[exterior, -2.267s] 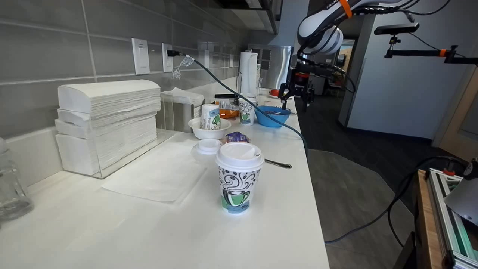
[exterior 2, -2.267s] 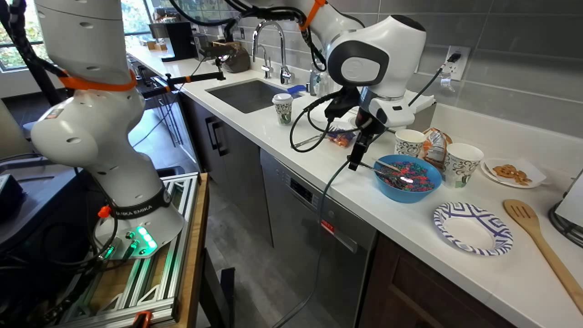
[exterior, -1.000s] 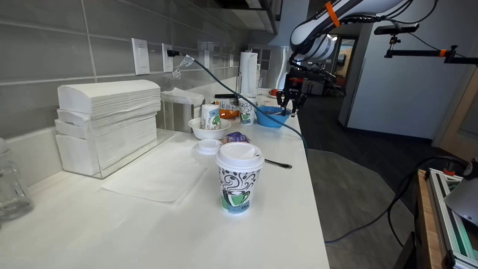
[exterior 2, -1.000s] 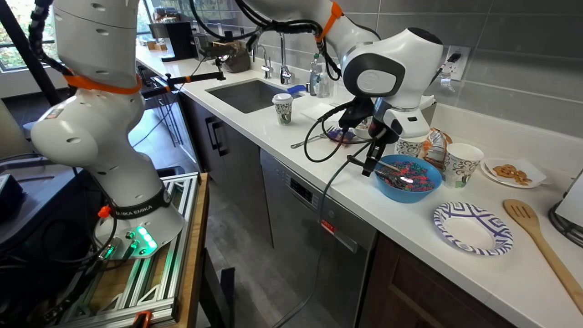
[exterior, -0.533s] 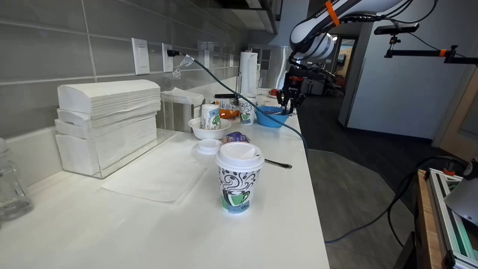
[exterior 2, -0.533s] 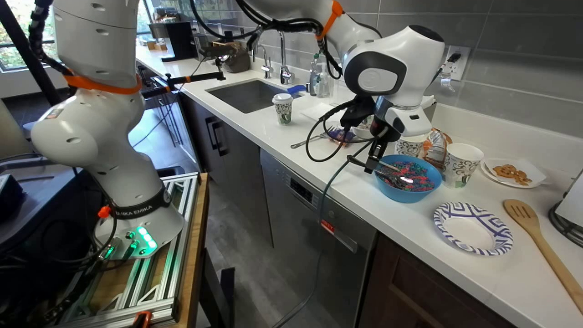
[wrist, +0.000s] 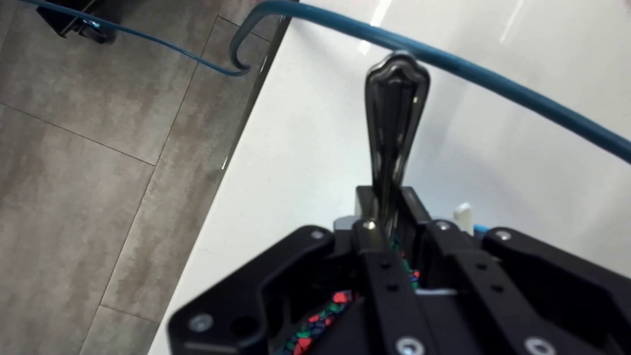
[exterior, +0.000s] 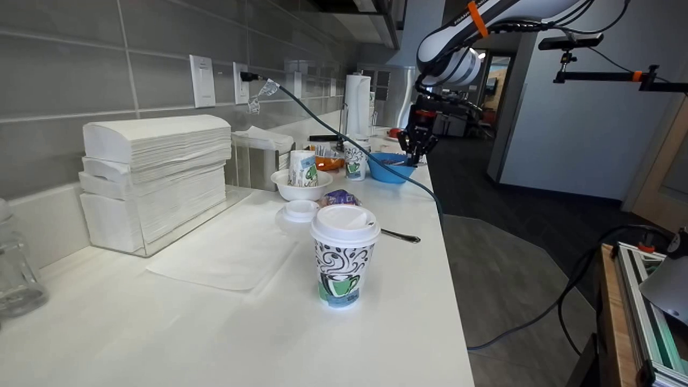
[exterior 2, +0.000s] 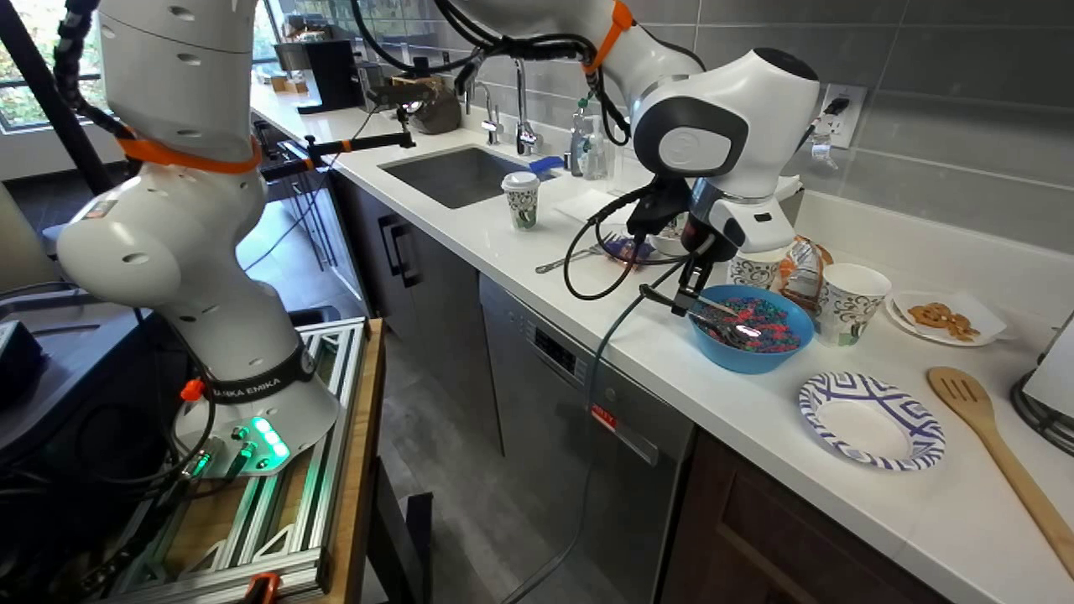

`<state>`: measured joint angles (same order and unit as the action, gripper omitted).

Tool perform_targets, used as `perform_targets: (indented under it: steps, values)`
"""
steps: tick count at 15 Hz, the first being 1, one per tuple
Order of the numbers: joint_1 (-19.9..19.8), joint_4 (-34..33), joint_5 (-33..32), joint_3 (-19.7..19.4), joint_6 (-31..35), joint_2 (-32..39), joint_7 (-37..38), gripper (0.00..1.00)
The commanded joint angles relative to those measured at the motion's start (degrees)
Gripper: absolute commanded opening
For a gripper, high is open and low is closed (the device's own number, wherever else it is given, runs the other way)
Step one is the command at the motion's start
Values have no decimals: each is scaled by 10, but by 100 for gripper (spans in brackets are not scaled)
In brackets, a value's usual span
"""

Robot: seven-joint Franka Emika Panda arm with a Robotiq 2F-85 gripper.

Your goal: Transfer some beans to the plate on the right

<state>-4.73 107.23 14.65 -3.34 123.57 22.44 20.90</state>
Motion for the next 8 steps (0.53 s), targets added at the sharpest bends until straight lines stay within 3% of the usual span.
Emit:
perform_targets:
  steps: [1, 8]
  values:
    - [-1, -2, 18, -1, 0, 4, -14, 4]
    - [-8, -2, 28, -1, -13, -13, -22, 4]
